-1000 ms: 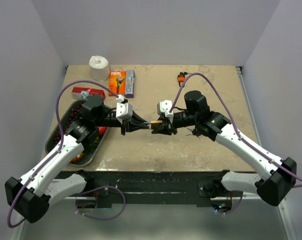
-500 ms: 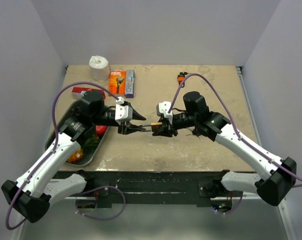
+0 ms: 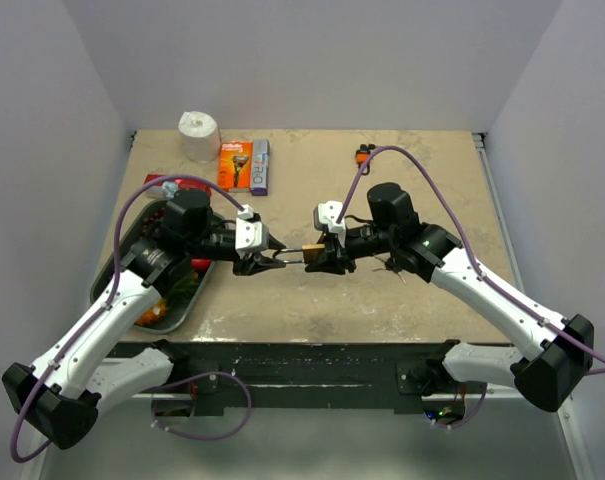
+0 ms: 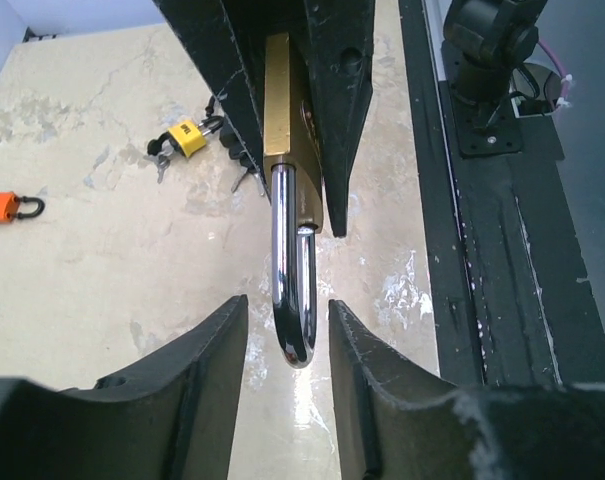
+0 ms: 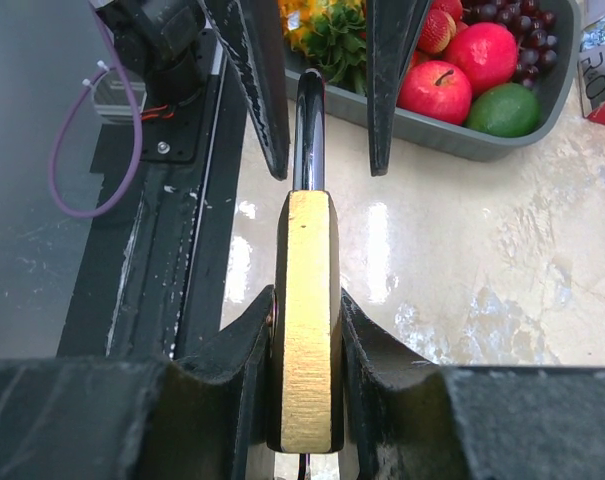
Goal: Lock with the key
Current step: Lock the lock.
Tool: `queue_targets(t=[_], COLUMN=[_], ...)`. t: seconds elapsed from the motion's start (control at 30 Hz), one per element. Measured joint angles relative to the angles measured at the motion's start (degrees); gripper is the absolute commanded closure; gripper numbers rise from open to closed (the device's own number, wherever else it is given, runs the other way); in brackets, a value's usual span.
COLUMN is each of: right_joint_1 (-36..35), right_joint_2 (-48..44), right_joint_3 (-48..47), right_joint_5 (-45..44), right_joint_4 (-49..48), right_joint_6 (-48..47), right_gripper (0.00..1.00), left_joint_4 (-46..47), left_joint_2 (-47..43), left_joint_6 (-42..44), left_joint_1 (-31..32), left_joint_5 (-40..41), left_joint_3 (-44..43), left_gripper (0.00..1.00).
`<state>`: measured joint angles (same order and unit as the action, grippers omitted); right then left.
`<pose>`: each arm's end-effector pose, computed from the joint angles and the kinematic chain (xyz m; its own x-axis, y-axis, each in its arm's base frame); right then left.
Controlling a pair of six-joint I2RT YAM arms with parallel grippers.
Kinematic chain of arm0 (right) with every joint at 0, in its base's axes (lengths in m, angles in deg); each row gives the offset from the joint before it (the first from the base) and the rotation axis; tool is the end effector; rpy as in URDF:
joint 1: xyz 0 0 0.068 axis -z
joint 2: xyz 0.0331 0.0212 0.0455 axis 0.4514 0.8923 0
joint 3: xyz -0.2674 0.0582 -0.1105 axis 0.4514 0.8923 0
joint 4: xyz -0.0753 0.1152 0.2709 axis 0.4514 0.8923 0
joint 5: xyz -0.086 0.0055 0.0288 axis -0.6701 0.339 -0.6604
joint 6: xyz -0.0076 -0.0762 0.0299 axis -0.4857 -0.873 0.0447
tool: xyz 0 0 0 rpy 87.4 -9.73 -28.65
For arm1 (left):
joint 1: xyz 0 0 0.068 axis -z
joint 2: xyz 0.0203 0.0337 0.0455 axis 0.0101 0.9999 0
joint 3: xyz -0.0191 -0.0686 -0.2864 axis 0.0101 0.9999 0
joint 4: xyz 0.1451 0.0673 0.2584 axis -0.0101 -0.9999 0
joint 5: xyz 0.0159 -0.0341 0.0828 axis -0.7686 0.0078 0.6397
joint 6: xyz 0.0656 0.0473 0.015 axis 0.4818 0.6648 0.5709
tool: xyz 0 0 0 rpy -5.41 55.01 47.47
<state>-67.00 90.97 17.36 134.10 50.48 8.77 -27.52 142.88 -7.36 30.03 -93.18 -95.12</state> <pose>0.2083 0.2448 0.3517 0.0387 -0.3109 -0.9497 -0.9991 -0.0289 -0.0312 0.1936 -0.1794 0.3694 0.1078 0.2748 -0.9554 0.9898 0.0599 0.1289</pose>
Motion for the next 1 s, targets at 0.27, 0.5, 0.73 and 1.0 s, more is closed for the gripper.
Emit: queue_targets(t=[0.27, 0.5, 0.73, 1.0], right_joint_1=[-0.02, 0.0, 0.04, 0.17], right_joint_2=[-0.02, -0.02, -0.02, -0.04], right_joint_3=[0.0, 0.0, 0.0, 0.02], right_joint_5=[0.0, 0.0, 0.17, 0.0], right_joint_4=[-0.7, -1.38, -1.77, -0.79], right_joint_6=[1.03, 1.25, 1.64, 1.36], right_gripper=[1.0, 1.0, 1.0, 1.0], left_joint_4=[1.31, 1.88, 2.95, 3.17], left_joint_2=[-0.02, 0.0, 0.09, 0.37], left_joint_6=[-0.79, -1.27, -1.92, -3.15], left_joint_1=[0.0, 0.02, 0.26, 2.25], left_joint_5=[0.48, 0.42, 0.63, 2.89], left_joint_3=[1.42, 2.21, 2.36, 2.4], left_gripper=[0.67, 0.92, 1.0, 1.0])
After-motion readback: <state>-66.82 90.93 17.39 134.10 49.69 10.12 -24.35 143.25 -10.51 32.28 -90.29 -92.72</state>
